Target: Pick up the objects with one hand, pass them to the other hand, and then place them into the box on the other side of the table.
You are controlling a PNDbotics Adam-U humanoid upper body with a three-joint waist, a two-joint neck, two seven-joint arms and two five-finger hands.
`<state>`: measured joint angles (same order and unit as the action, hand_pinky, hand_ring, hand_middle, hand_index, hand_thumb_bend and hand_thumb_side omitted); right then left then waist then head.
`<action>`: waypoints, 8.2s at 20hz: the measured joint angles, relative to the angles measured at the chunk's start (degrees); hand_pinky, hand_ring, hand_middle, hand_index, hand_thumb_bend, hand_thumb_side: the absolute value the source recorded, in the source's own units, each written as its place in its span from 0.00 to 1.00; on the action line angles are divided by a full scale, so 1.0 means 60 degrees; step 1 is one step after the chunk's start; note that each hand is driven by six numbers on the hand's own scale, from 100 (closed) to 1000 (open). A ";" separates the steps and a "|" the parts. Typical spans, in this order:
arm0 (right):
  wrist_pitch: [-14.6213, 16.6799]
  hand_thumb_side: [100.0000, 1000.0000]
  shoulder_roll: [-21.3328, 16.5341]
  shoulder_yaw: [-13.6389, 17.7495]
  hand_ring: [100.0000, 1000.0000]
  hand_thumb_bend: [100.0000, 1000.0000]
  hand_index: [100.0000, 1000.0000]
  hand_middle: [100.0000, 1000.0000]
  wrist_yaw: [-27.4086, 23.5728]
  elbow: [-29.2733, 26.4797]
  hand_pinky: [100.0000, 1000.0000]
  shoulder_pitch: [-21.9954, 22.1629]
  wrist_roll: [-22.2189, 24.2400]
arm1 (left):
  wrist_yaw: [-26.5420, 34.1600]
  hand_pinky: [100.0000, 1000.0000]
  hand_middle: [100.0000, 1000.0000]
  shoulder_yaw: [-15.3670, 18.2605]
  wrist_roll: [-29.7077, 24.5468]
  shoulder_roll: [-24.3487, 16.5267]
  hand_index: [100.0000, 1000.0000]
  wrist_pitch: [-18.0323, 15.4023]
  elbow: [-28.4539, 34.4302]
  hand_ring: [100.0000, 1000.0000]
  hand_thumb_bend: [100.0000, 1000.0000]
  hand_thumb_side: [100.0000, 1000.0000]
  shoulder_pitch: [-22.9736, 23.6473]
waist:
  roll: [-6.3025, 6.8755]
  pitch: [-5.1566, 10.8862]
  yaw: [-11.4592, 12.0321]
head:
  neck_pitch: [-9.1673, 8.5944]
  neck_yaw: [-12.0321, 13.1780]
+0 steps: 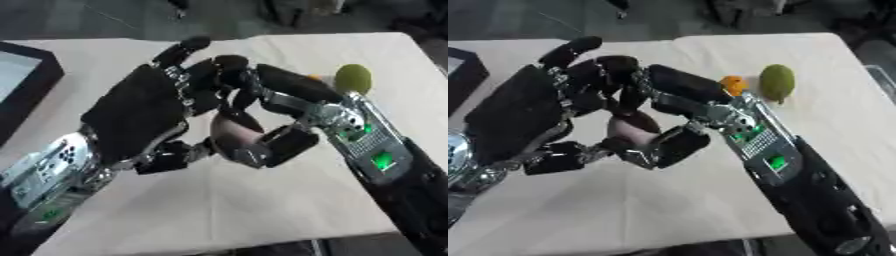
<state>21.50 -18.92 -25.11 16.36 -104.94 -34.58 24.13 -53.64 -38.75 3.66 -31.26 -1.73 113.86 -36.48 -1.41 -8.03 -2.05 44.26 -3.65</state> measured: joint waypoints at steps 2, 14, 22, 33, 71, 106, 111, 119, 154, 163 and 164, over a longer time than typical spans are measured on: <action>0.0000 0.20 0.0000 0.0003 0.74 0.00 0.23 0.77 -0.0009 -0.0019 0.57 0.0000 0.0000 | 0.0073 0.95 0.83 -0.0020 0.0067 0.0000 0.54 0.0026 -0.0006 0.00 0.08 0.00 0.0000 | -0.0001 0.0000 0.0000 | 0.0000 0.0000; -0.0007 0.18 0.0000 0.0056 0.70 0.00 0.41 0.76 -0.0123 -0.0112 0.56 0.0050 -0.0022 | 0.0258 0.96 0.81 -0.0074 0.0553 -0.0004 0.52 -0.0044 -0.0059 0.05 0.00 0.00 -0.0001 | -0.0009 0.0000 0.0005 | 0.0000 -0.0001; 0.0056 0.11 -0.0380 0.0711 0.69 0.00 0.56 0.75 0.0503 -0.0801 0.59 0.0443 -0.0481 | -0.0003 0.97 0.80 -0.0083 0.0801 -0.0346 0.49 -0.0523 -0.0048 0.02 0.00 0.00 0.0087 | 0.0030 0.0003 -0.0001 | 0.0000 0.0014; -0.0222 0.22 -0.0772 0.2050 0.71 0.00 0.63 0.76 0.1101 -0.1407 0.61 0.0901 -0.1535 | -0.0559 0.97 0.80 0.0153 0.0862 -0.0640 0.49 -0.0486 0.0009 0.02 0.00 0.00 0.0559 | 0.0078 0.0005 -0.0066 | 0.0000 0.0096; -0.0029 0.19 -0.0320 0.0844 0.70 0.00 0.39 0.75 0.0168 -0.1346 0.60 0.0273 -0.0435 | 0.0198 0.96 0.82 0.0333 0.1165 -0.0503 0.66 -0.0555 0.0038 0.08 0.32 0.00 0.0035 | 0.0034 0.0011 0.0148 | 0.0000 -0.0038; -0.0013 0.20 -0.0236 0.0719 0.70 0.00 0.37 0.74 -0.0006 -0.1337 0.60 0.0210 -0.0207 | -0.0040 0.97 0.86 0.0267 0.2702 -0.0250 0.75 0.0179 0.0060 0.31 0.87 0.00 0.0221 | -0.0006 0.0012 0.0153 | 0.0000 -0.0143; -0.0010 0.20 -0.0236 0.0701 0.70 0.00 0.37 0.74 -0.0037 -0.1337 0.60 0.0210 -0.0198 | -0.0128 0.98 0.85 0.0200 0.2650 -0.0255 0.73 0.0113 0.0060 0.27 0.90 0.00 0.0215 | -0.0014 0.0012 0.0154 | 0.0000 -0.0155; -0.0017 0.20 -0.0246 0.0728 0.70 0.00 0.37 0.74 -0.0081 -0.1325 0.60 0.0216 -0.0184 | -0.0713 0.99 0.83 0.0075 0.1884 -0.0266 0.68 -0.0234 0.0064 0.17 0.83 0.00 0.0119 | -0.0013 0.0012 0.0141 | 0.0000 -0.0155; -0.0091 0.19 -0.0249 0.0576 0.69 0.00 0.35 0.73 -0.0182 -0.1357 0.61 0.0200 -0.0024 | -0.0296 0.97 0.82 -0.0167 0.1567 0.0006 0.61 -0.0325 0.0058 0.20 0.67 0.00 -0.0381 | -0.0072 0.0012 0.0135 | 0.0000 -0.0158; -0.0081 0.19 -0.0249 0.0545 0.69 0.00 0.35 0.73 -0.0236 -0.1405 0.61 0.0200 -0.0003 | 0.0259 0.97 0.82 -0.0258 0.1895 0.0015 0.55 -0.0616 0.0013 0.22 0.42 0.00 -0.0382 | -0.0072 0.0012 0.0127 | 0.0000 -0.0158; -0.0081 0.19 -0.0249 0.0545 0.69 0.00 0.35 0.73 -0.0238 -0.1406 0.61 0.0200 -0.0003 | 0.0305 0.96 0.82 -0.0260 0.1929 0.0029 0.55 -0.0650 0.0005 0.22 0.42 0.00 -0.0382 | -0.0072 0.0012 0.0127 | 0.0000 -0.0158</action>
<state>21.02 -20.41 -21.84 14.93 -113.37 -33.38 24.11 -51.81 -40.32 15.24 -31.08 -5.63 113.89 -38.77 -1.85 -7.96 -1.28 44.26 -4.60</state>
